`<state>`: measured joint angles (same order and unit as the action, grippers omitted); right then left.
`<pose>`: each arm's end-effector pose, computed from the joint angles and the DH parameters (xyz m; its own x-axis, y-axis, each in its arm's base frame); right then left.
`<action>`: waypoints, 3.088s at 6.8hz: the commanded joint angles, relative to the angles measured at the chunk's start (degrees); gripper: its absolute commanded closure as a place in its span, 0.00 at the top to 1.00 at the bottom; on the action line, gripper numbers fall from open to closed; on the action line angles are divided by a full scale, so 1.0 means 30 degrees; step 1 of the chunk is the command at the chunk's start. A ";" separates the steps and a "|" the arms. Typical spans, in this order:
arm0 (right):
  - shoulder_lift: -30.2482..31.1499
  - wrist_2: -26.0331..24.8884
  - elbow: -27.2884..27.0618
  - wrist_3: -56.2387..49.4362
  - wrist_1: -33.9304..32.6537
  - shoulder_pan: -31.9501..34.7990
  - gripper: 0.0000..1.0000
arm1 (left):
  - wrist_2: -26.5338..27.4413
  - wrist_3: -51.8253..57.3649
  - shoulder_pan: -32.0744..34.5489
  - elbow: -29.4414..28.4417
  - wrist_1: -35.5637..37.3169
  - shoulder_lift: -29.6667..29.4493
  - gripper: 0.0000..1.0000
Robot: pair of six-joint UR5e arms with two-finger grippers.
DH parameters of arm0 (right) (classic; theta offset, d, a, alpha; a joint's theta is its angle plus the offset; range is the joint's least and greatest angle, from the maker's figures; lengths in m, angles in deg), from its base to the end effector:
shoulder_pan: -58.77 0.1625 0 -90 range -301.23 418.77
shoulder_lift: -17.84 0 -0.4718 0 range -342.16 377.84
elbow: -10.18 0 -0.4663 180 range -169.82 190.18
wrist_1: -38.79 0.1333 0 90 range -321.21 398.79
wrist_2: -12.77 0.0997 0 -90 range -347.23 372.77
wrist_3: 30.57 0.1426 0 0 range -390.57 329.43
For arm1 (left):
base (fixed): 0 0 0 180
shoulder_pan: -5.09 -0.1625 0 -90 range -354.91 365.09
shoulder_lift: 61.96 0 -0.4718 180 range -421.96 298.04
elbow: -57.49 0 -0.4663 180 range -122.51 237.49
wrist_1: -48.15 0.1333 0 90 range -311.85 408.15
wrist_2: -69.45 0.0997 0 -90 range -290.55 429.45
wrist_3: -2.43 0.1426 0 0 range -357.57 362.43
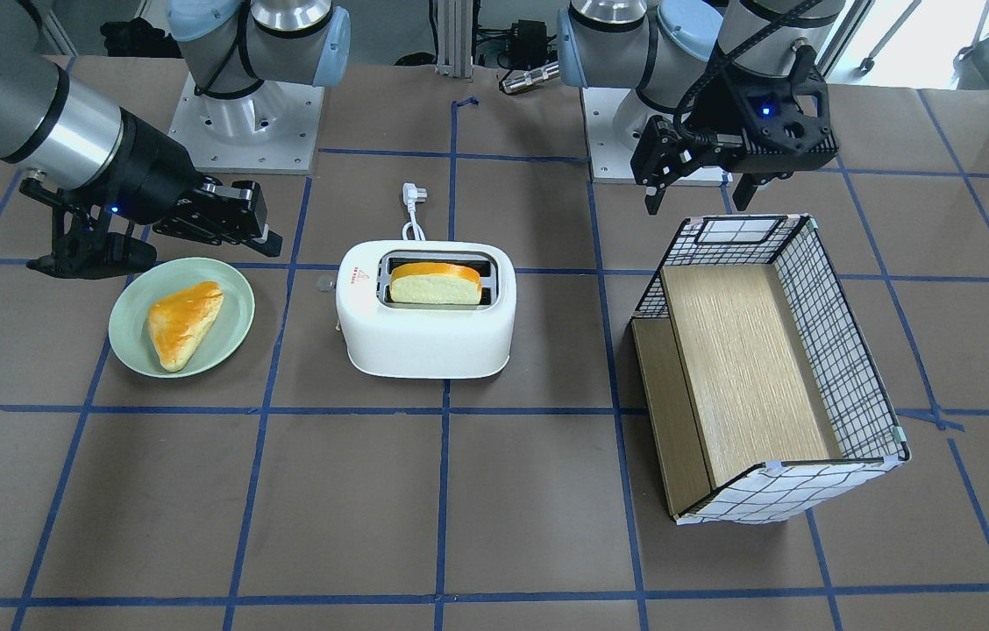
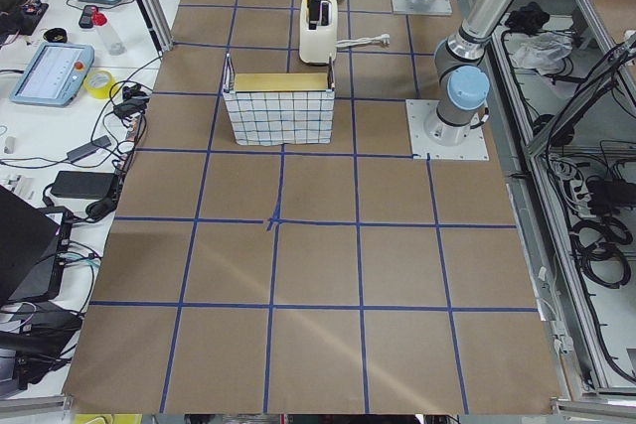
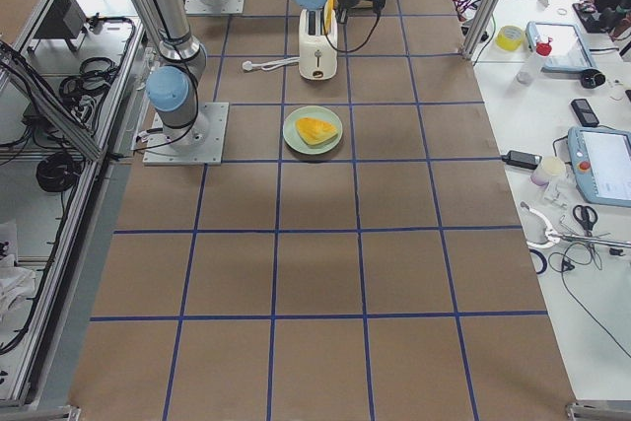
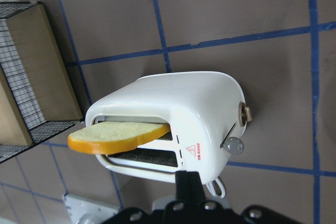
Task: Press toaster with right arm
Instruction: 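Lower the right gripper toward the toaster's side lever, then move the right gripper onto the lever on the toaster's side, then press the toaster lever down with the right gripper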
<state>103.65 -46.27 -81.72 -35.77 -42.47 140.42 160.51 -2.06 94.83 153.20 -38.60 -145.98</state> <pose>0.1227 -0.5873 0.4398 -0.8386 0.1671 -0.5185 0.0646 0.9756 0.2098 -0.1283 -0.5260 0.4977 -0.9964 -0.0838 -0.0136 -0.0828 0.9946 -0.0627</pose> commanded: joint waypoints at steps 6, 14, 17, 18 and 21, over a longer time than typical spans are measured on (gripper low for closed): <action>-0.0188 0.4414 -0.5952 -0.7055 -0.1174 -0.2491 0.00 | 0.0001 0.0000 0.0000 0.0000 0.0000 0.0000 1.00; -0.1008 0.4443 -0.8182 -0.6909 -0.3785 -0.2432 0.00 | 0.0001 0.0000 -0.0029 0.0000 -0.0029 0.0000 1.00; -0.1622 0.4443 -0.8537 -0.6909 -0.4903 -0.2432 0.00 | 0.0001 0.0000 0.0000 0.0000 0.0000 0.0000 1.00; -0.1769 0.4443 -0.8595 -0.6938 -0.5282 -0.2432 0.00 | 0.0001 0.0000 0.0000 0.0000 0.0000 0.0000 1.00; -0.2063 0.4356 -0.9092 -0.6996 -0.6571 -0.2432 0.00 | -0.0028 0.0000 0.0000 0.0000 0.0000 0.0000 1.00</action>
<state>97.74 -33.06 -108.40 -56.68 -60.76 133.10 160.49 -2.06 94.83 153.20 -38.60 -145.98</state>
